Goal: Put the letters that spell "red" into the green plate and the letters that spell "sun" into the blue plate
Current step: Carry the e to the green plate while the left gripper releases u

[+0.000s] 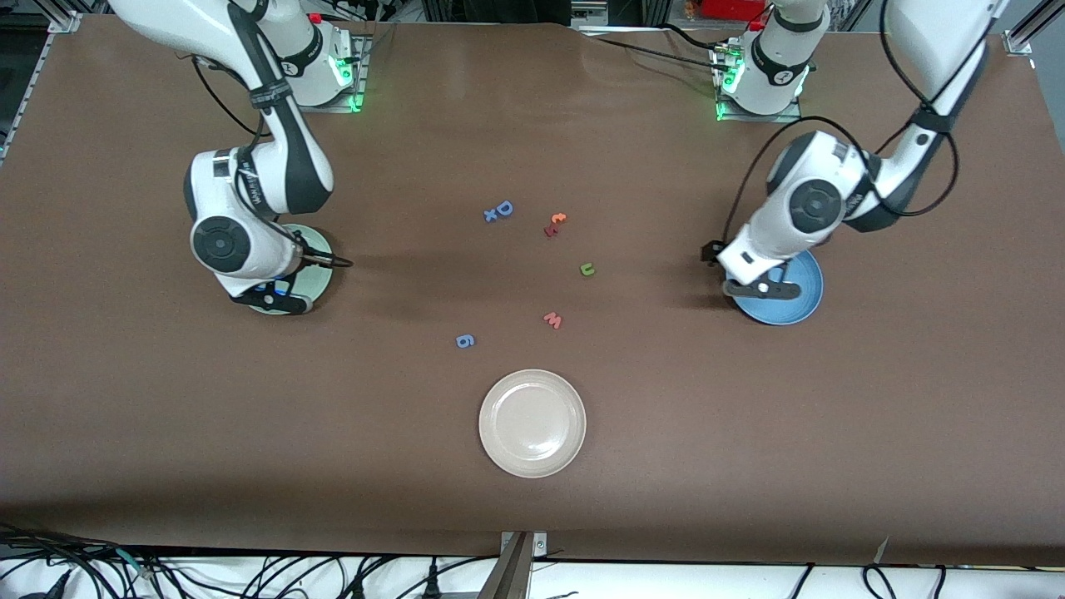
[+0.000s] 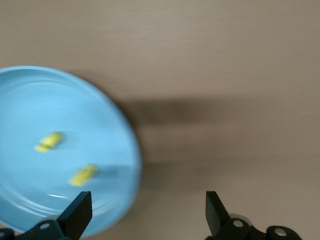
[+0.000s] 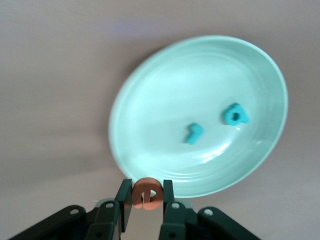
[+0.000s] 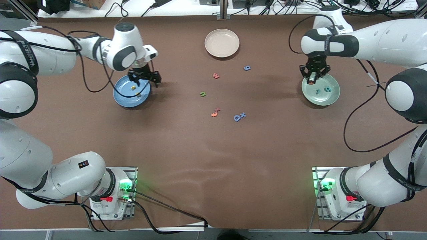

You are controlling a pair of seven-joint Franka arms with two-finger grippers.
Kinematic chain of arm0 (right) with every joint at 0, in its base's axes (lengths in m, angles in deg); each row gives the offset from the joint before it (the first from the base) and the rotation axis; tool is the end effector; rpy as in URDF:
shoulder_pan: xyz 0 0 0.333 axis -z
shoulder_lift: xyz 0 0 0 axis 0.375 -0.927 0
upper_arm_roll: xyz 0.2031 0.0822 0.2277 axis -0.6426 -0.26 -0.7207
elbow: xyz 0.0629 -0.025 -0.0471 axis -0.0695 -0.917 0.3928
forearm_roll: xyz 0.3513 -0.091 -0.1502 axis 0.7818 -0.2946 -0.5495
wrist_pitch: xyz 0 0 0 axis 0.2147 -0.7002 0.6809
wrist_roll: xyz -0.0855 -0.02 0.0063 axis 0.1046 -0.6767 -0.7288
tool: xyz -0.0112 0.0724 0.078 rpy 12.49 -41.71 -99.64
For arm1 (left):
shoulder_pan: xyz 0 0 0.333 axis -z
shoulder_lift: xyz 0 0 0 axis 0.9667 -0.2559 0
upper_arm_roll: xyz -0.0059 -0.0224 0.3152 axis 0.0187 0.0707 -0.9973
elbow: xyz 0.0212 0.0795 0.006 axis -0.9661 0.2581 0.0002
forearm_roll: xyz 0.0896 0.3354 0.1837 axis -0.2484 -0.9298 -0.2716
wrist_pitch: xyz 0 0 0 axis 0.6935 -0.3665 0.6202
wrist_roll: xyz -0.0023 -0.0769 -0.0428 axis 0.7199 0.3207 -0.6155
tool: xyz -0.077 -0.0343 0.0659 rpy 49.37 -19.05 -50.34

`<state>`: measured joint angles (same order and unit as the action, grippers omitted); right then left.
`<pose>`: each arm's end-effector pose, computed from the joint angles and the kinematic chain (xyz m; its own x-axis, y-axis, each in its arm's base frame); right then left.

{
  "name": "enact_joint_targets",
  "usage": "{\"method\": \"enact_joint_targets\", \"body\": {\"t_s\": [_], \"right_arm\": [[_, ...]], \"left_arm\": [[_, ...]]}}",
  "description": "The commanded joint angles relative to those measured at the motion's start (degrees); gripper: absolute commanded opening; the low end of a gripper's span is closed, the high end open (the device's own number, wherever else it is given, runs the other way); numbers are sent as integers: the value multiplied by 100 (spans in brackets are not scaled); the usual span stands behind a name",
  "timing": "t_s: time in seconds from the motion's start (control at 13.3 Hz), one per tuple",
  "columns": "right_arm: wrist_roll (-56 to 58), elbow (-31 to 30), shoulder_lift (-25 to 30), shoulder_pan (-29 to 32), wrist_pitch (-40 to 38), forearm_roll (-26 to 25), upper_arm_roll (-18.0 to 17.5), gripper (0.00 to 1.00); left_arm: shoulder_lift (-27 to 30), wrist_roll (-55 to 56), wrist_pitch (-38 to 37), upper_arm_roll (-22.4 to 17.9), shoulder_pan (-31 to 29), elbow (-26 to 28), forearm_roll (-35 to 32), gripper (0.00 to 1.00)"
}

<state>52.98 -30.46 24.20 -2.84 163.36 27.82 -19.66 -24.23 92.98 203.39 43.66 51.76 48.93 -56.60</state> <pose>0.5344 0.0958 0.2438 0.9308 -0.1645 -0.3265 -0.1108 -0.9780 0.1769 0.4962 -0.1828 0.2454 0.9868 -0.0217 -0.1603 -0.0263 -0.9993 -0.0265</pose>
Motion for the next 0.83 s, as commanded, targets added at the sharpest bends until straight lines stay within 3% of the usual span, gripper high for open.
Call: {"method": "enact_joint_targets", "body": {"t_s": [0.0, 0.3, 0.53, 0.6, 0.68, 0.75], "right_arm": [[274, -760, 202, -36, 520, 13, 96, 0], [545, -1026, 79, 60, 978, 22, 105, 0], [625, -1026, -27, 140, 1120, 22, 105, 7], [625, -1026, -27, 140, 1120, 22, 105, 21], [625, -1018, -18, 140, 1120, 22, 105, 43], [625, -1000, 25, 140, 1094, 22, 105, 71]], "left_arm": [[-525, 1181, -75, 7, 801, -580, 82, 100], [-1308, 2536, -22, -2, 1566, -1380, 30, 100], [-1608, 3240, 496, -134, 1963, -1390, -14, 100], [-1678, 3337, 531, -186, 2033, -1408, -58, 100], [-1731, 3521, 645, -248, 2121, -1399, -93, 100], [-1827, 3723, 768, -353, 2287, -1408, -102, 100]]}}
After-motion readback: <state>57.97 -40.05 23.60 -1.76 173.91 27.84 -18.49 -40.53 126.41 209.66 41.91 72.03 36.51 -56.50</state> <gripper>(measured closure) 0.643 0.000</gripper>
